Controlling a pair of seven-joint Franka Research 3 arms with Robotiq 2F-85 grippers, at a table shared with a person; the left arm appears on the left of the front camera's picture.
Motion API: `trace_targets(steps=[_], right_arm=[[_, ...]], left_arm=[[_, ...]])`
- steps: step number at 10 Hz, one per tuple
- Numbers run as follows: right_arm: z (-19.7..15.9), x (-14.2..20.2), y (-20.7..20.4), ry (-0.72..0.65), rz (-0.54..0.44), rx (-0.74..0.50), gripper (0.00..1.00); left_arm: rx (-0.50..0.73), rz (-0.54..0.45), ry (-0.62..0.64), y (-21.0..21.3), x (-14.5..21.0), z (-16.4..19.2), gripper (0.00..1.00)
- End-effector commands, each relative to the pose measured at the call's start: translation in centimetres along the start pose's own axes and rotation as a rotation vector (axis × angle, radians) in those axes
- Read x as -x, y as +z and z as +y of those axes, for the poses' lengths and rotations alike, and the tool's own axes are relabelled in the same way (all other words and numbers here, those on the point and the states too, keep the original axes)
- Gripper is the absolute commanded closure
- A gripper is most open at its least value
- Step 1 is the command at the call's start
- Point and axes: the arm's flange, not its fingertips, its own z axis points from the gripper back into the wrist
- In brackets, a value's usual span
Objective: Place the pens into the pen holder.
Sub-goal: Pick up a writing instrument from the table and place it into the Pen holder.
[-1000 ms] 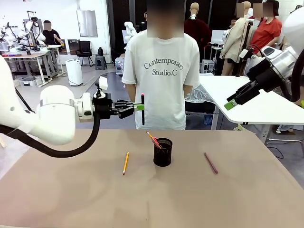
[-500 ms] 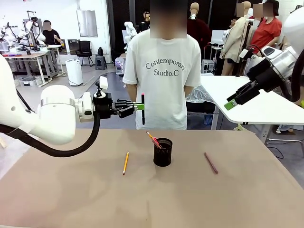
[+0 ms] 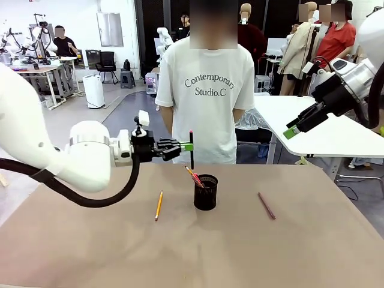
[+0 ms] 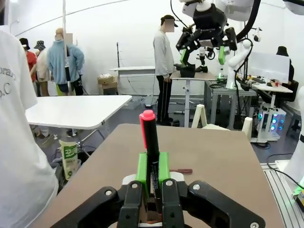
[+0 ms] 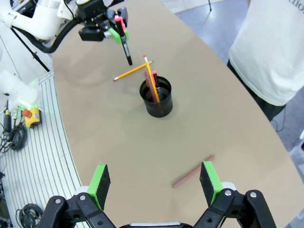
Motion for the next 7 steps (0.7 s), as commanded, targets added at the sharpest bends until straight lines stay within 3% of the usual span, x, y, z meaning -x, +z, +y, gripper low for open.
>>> trace_targets(steps=[1, 7], right_arm=[[0.0, 0.0, 0.1, 0.007, -0.012, -0.005, 0.00], [0.0, 0.0, 0.1, 0.007, -0.012, -0.005, 0.00]], left_arm=[[-0.012, -0.008, -0.041, -1.9, 1.1, 0.8, 1.00], [0.060, -0.044, -0.015, -5.9, 5.7, 2.3, 1.00]])
